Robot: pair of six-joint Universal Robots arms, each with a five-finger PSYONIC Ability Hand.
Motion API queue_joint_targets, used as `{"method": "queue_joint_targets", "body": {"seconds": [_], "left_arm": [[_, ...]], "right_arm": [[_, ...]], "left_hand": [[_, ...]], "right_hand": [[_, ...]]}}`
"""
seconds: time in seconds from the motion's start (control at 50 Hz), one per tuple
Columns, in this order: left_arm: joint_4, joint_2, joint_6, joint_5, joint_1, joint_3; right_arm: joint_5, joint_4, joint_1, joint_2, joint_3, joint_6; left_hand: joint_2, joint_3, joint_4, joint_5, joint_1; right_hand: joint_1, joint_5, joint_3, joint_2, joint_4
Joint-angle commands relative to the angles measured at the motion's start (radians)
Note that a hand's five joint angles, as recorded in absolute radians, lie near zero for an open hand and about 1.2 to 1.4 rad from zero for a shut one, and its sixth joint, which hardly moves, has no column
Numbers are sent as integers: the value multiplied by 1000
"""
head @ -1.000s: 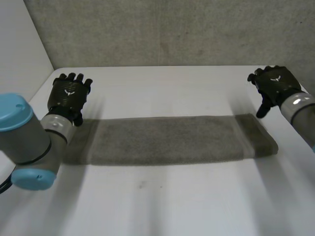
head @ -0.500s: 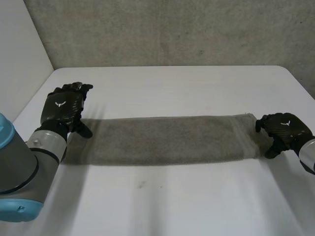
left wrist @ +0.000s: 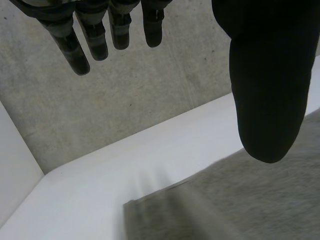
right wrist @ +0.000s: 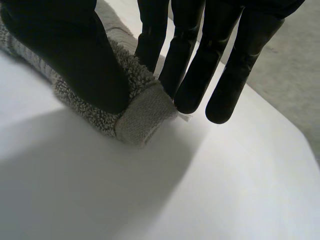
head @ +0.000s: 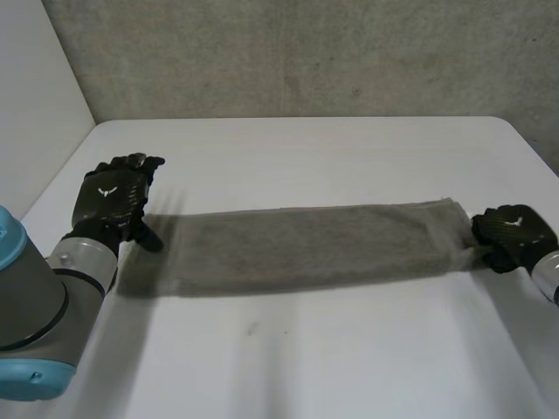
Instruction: Fold the towel.
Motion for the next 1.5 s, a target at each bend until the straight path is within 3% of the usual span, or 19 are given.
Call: {"method": "queue_joint_targets", "body": {"seconds": [0.02, 0.16, 0.3, 0.4, 0.46, 0.5, 0.56, 0.6, 0.62, 0.66, 0.82, 0.9, 0.92, 0.94, 0.96, 0.98, 1.06, 1.24, 1.5], "left_arm": [[0, 12, 1, -1, 1, -5], [0, 23, 1, -1, 3, -7], [0, 26, 3, -1, 5, -8], [0, 38, 3, -2, 5, -11], [0, 43, 1, -2, 5, -13], [0, 47, 3, -2, 6, -13], [0, 53, 1, -4, 6, -13], [0, 55, 1, -4, 6, -16], [0, 55, 1, -4, 6, -16], [0, 55, 1, -4, 6, -17], [1, 53, 1, -2, 3, -19], [1, 52, 0, -1, 0, -17], [1, 52, 0, 1, -5, -17], [3, 52, 0, 4, -8, -14], [3, 52, 0, 4, -8, -14], [3, 50, 0, 7, -12, -8], [7, 46, -2, 7, -34, 6], [17, -68, -2, -2, -215, 128], [10, -309, 4, -33, -334, 242]], "right_arm": [[92, 24, -141, -11, -50, -78], [146, 98, -232, -55, -104, -207], [181, 142, -180, -110, -171, -178], [182, 138, 68, -218, -234, -32], [178, 135, 138, -222, -243, -2], [179, 129, 300, -216, -263, 35], [178, 121, 394, -204, -270, 33], [179, 101, 605, -122, -280, 30], [179, 101, 606, -121, -280, 30], [179, 93, 756, -52, -289, 30], [181, 64, 916, 115, -296, 44], [181, 61, 922, 131, -288, 47], [187, 61, 920, 129, -289, 49], [193, 61, 916, 117, -288, 52], [193, 61, 916, 117, -288, 52], [207, 64, 914, 100, -285, 64], [248, 73, 887, 31, -279, 121], [268, 112, 655, -147, -143, 286], [126, 132, 368, -188, 109, 248]], "left_hand": [[9, 7, 6, -31, -5], [9, 7, 6, -31, -5], [9, 7, 6, -31, -5], [9, 7, 6, -31, -5], [9, 7, 6, -31, -5], [9, 7, 6, -31, -5], [9, 7, 6, -31, -5], [9, 7, 6, -31, -5], [9, 7, 6, -31, -5], [9, 7, 6, -31, -5], [9, 7, 6, -31, -5], [9, 7, 6, -31, -5], [9, 7, 6, -31, -5], [9, 7, 6, -31, -5], [9, 7, 6, -31, -5], [9, 7, 6, -31, -5], [9, 7, 6, -31, -5], [21, 20, 19, -18, 8], [36, 35, 33, -3, 23]], "right_hand": [[331, 316, 211, 225, 203], [331, 316, 211, 225, 203], [331, 316, 211, 225, 203], [331, 316, 211, 225, 203], [331, 316, 211, 225, 203], [331, 316, 211, 225, 203], [331, 316, 211, 225, 203], [331, 316, 211, 225, 203], [331, 316, 211, 225, 203], [331, 316, 211, 225, 203], [331, 316, 211, 225, 203], [331, 316, 211, 225, 203], [120, 105, 0, 14, -8], [-617, -632, -737, -724, -745], [-624, -640, -745, -731, -753], [-890, -905, -1011, -997, -1019], [-890, -905, -1011, -997, -1019], [-890, -905, -1011, -997, -1019], [-890, -905, -1011, -997, -1019]]}}
